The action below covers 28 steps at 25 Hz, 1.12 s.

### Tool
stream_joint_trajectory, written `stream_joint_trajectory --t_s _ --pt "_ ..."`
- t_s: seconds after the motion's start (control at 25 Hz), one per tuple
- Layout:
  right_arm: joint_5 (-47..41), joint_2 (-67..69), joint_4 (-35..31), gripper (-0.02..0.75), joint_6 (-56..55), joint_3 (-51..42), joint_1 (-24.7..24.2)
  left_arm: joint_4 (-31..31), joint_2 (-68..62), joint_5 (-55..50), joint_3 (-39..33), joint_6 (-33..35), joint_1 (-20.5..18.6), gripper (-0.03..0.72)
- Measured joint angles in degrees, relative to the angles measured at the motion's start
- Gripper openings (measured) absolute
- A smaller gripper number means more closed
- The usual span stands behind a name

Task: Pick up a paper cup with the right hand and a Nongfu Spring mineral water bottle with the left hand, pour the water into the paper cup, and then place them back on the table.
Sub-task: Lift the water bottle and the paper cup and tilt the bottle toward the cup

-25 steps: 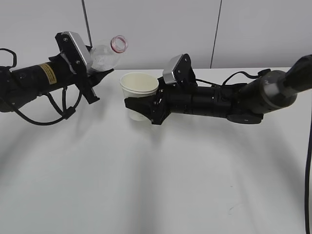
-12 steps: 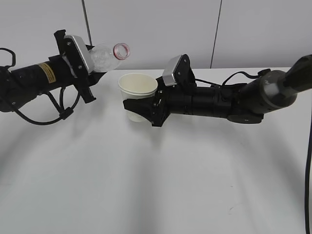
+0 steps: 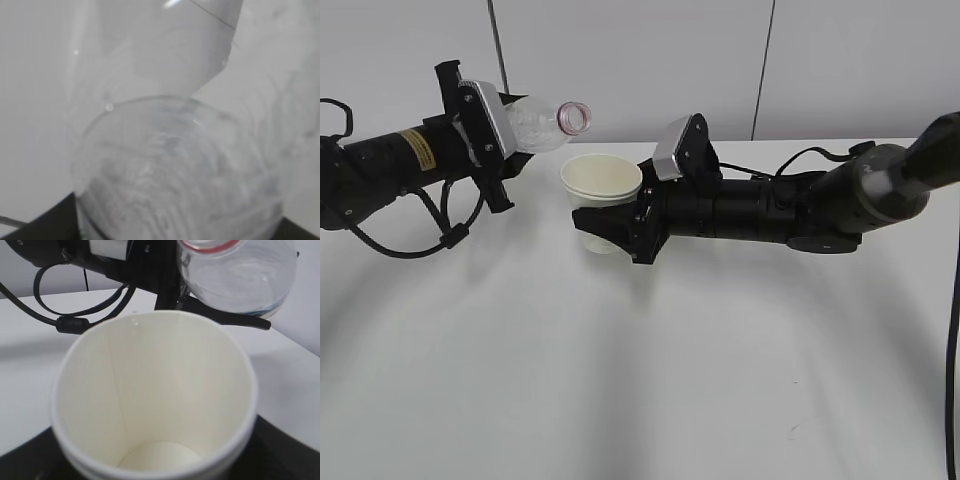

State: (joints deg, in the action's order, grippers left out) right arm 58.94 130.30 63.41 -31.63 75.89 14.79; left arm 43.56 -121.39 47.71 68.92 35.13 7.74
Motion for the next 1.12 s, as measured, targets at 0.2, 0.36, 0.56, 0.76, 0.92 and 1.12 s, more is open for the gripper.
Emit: stream_joint_trajectory --t_s 0.2,0.36,0.56,0.76,0.92,1.12 --pt "0.0 0.0 0.21 0.482 0.0 0.0 0.0 0.0 0.0 0.0 0.0 1.21 0.0 0.372" --pt "0.0 0.0 0.21 0.482 0.0 0.0 0.0 0.0 0.0 0.0 0.0 1.62 0.0 0.372" --pt "0.0 0.0 1.18 0.482 0.0 0.0 0.0 -0.06 0.0 0.86 0.0 3.01 0.24 0.372" --pt "0.0 0.03 1.59 0.482 0.0 0.0 0.0 -0.06 0.0 0.86 0.0 5.97 1.03 0.372" --pt "-0.31 0.03 1.68 0.482 0.0 0.0 0.0 -0.06 0.0 0.86 0.0 7.59 1.15 0.372" --pt "-0.36 0.03 2.6 0.482 -0.11 0.0 0.0 -2.27 0.0 0.91 0.0 11.07 1.15 0.372"
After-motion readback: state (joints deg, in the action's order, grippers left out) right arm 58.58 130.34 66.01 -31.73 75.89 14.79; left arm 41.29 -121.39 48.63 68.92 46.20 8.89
